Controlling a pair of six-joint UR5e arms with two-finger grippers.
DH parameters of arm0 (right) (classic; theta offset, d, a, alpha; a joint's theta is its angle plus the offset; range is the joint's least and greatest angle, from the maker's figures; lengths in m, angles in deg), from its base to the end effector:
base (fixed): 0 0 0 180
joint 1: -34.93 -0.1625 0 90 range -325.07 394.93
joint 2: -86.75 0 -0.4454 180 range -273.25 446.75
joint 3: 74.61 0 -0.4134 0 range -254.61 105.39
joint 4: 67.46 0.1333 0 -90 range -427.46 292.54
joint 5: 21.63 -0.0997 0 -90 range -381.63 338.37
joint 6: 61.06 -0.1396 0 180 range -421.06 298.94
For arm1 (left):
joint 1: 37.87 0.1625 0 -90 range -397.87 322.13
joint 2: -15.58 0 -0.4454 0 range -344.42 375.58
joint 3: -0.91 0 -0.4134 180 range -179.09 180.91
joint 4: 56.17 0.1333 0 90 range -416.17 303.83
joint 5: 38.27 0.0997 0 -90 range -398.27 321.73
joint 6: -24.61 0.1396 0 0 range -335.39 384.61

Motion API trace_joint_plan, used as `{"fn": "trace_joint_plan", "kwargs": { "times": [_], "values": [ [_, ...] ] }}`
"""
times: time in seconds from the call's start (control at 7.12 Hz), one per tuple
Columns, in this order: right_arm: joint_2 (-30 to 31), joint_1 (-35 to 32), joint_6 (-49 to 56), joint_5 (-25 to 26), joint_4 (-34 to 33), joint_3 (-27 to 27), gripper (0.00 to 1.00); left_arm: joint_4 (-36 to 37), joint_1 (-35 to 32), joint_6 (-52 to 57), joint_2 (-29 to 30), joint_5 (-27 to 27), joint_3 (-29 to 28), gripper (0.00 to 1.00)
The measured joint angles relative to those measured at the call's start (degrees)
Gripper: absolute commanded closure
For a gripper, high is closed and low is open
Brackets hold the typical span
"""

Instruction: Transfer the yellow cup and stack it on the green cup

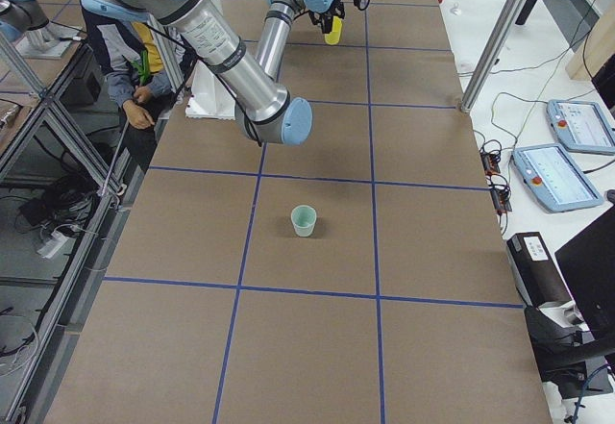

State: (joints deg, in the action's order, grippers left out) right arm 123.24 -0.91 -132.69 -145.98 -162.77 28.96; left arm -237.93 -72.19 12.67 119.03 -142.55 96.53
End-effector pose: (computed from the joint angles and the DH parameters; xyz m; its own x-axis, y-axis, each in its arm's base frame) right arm -0.5094 -0.4352 0.0133 0.3893 -0.0398 0.9203 0.0445 0.9987 0.0244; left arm 0.4277 -0.4117 0.3193 0.2875 0.9517 -0.1076 0.3610 -0.0037 0.9326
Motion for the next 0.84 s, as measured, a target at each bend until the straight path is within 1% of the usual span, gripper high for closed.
{"fn": "trace_joint_plan", "kwargs": {
  "times": [0.28,0.42,0.7,0.84],
  "values": [
    [-0.40,1.60,0.00,2.52,-0.05,-1.25,0.01,-0.02,1.14,0.28,0.59,0.75,0.26,0.78],
    [-0.42,2.46,0.00,3.98,0.00,-1.44,0.01,-0.05,1.46,0.22,0.78,0.79,0.56,0.75],
    [-0.37,3.65,0.00,6.62,0.30,-1.50,0.02,-0.22,2.20,-0.40,1.22,0.72,0.90,0.75],
    [-0.29,3.87,0.00,7.67,0.40,-1.48,0.04,-0.32,2.47,-0.55,1.31,0.71,0.93,0.73]
  ]
}}
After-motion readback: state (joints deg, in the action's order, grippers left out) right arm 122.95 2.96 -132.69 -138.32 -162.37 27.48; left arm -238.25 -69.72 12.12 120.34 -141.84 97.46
